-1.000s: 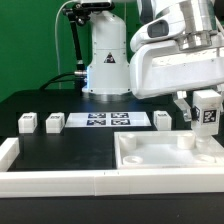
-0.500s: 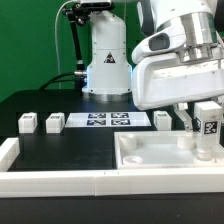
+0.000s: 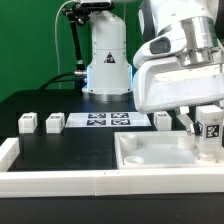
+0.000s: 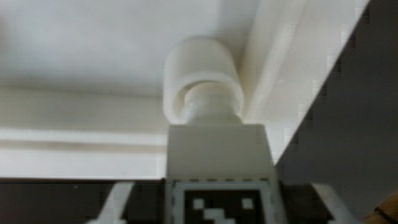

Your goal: Assemble square table

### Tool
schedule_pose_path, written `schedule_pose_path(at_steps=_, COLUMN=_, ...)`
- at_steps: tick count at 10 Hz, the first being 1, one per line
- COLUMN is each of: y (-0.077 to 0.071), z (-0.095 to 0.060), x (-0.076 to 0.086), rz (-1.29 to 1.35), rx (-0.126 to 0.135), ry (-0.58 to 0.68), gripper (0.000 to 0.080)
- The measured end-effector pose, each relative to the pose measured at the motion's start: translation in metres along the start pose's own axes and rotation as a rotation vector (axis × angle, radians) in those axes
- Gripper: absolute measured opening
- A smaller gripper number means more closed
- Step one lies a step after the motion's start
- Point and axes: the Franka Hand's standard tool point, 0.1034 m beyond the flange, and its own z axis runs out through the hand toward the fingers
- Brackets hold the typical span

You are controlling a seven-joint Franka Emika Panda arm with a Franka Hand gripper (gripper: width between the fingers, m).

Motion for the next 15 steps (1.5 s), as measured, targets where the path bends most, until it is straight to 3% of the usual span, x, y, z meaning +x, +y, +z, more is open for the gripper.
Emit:
schedule_pose_path(at_steps=5, y=0.0016, z=0.004, x=-0.0093, rz=0.002, rx=-0.005, ry=0.005, gripper=0.0287)
schedule_pose_path(at_steps=10, y=0.0024, z=0.0059, x=-0.0049, rz=0.001, rx=-0.015, ry=0.059, gripper=0.0287)
schedule_pose_path(at_steps=11, y=0.0024, z=0.0061, x=-0.005, rz=0.001, rx=-0.015, ry=0.059, gripper=0.0379)
schedule_pose_path(at_steps=12, y=0.0024, z=0.0061, x=-0.0051, rz=0.001, rx=-0.015, ry=0.059, gripper=0.0379)
schedule_pose_path(at_steps=13, y=0.0024, z=0.0061, x=-0.0051, rz=0.001, rx=-0.015, ry=0.059, gripper=0.0558)
schedule_pose_path(at_steps=14, y=0.0025, z=0.0062, x=-0.0051, rz=0.001, rx=-0.015, ry=0.059, gripper=0.063)
schedule_pose_path(at_steps=15, y=0.0025, z=0.0062, x=-0.0052, rz=0.001, rx=-0.015, ry=0.059, gripper=0.0644)
